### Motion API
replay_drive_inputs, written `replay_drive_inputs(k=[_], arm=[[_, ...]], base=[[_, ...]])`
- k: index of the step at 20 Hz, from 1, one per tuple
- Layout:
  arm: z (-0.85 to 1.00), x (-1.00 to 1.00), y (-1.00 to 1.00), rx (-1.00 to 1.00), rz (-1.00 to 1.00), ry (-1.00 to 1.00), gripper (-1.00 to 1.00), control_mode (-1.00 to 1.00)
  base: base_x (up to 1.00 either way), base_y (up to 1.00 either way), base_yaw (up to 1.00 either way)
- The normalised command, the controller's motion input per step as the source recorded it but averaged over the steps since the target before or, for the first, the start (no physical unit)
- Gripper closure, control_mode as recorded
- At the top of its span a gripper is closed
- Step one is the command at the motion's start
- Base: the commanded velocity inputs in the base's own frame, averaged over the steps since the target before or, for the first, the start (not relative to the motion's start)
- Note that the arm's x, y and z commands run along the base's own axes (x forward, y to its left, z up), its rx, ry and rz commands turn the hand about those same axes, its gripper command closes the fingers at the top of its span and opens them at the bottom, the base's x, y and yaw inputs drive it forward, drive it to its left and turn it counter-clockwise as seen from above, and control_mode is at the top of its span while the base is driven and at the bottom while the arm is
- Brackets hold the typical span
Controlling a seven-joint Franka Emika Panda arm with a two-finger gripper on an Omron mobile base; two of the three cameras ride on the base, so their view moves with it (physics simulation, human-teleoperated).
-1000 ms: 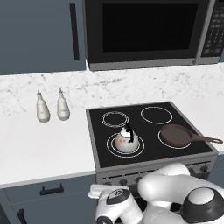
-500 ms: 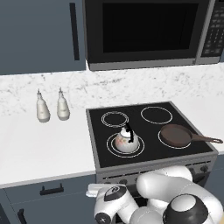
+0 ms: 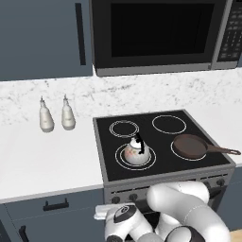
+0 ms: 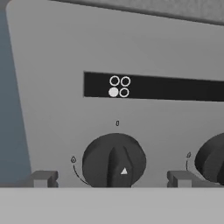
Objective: Pick the kettle from the counter and place it on a stove burner. Then turn the burner on.
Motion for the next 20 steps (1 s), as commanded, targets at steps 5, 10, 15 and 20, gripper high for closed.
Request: replay_drive_inputs(k=[5, 10, 15, 20], arm=[[-0.04, 0.00, 0.00, 0.00, 0.02, 0.00, -1.00, -1.00], [0.08, 0.04, 0.00, 0.00, 0.00, 0.00, -1.00, -1.00], [0.14, 0.00, 0.00, 0.00, 0.00, -0.01, -1.00, -1.00], [0.06, 0.01, 0.00, 0.00, 0.00, -0.03, -1.00, -1.00]], base=[[0.00, 0.00, 0.00], [0.00, 0.00, 0.00], [0.00, 0.00, 0.00], [0.00, 0.00, 0.00]])
